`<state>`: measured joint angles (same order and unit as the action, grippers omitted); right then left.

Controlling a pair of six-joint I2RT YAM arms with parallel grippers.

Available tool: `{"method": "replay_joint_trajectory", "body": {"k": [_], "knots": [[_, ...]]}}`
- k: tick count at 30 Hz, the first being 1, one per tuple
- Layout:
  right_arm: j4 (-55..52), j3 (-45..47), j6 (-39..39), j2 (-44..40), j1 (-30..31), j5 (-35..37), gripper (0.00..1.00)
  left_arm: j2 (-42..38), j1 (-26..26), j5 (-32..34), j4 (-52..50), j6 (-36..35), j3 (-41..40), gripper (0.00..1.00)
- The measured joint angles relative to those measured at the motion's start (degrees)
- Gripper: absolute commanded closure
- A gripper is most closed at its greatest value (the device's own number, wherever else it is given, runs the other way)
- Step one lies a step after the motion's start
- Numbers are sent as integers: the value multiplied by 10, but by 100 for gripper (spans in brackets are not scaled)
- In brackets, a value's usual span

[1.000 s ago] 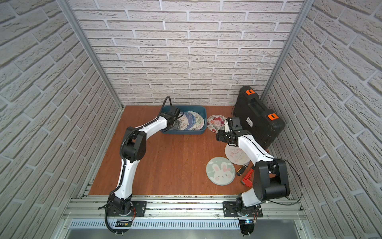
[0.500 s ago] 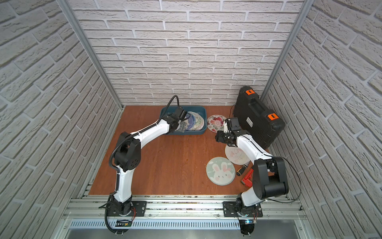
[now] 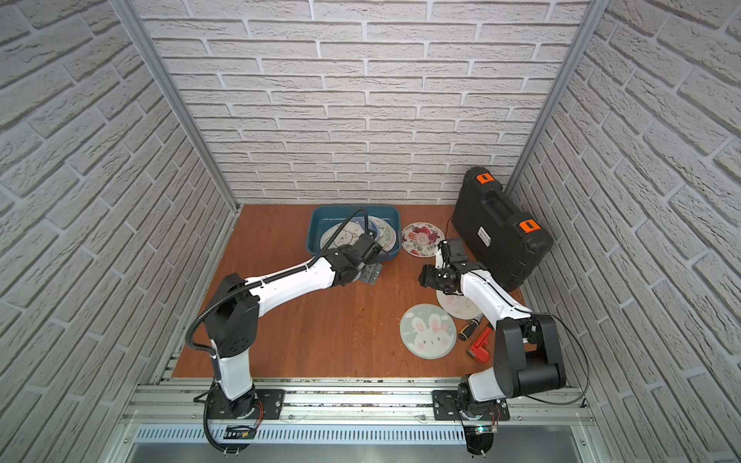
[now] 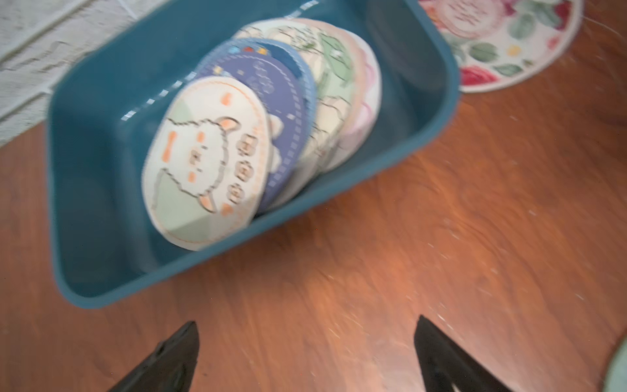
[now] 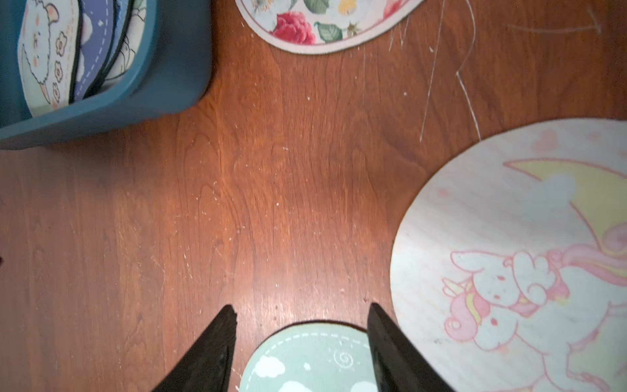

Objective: Put the coasters into the storage box
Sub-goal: Place the coaster in the storage box, then pick up the coaster from the center of the board.

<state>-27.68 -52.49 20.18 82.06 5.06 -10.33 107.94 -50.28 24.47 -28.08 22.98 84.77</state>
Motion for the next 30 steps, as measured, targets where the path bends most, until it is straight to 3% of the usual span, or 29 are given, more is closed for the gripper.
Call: {"method": "replay_joint_trajectory", "body": {"k": [9, 17, 30], "knots": [[-20, 69, 23, -71, 3, 2, 37, 0, -64, -79, 30, 53, -37, 2], [-16, 110, 51, -70, 4, 0, 39, 6, -88, -150, 80, 109, -85, 2], [-4, 120, 77, -22, 5, 10, 39, 80, -127, -216, 105, 130, -64, 2]]}}
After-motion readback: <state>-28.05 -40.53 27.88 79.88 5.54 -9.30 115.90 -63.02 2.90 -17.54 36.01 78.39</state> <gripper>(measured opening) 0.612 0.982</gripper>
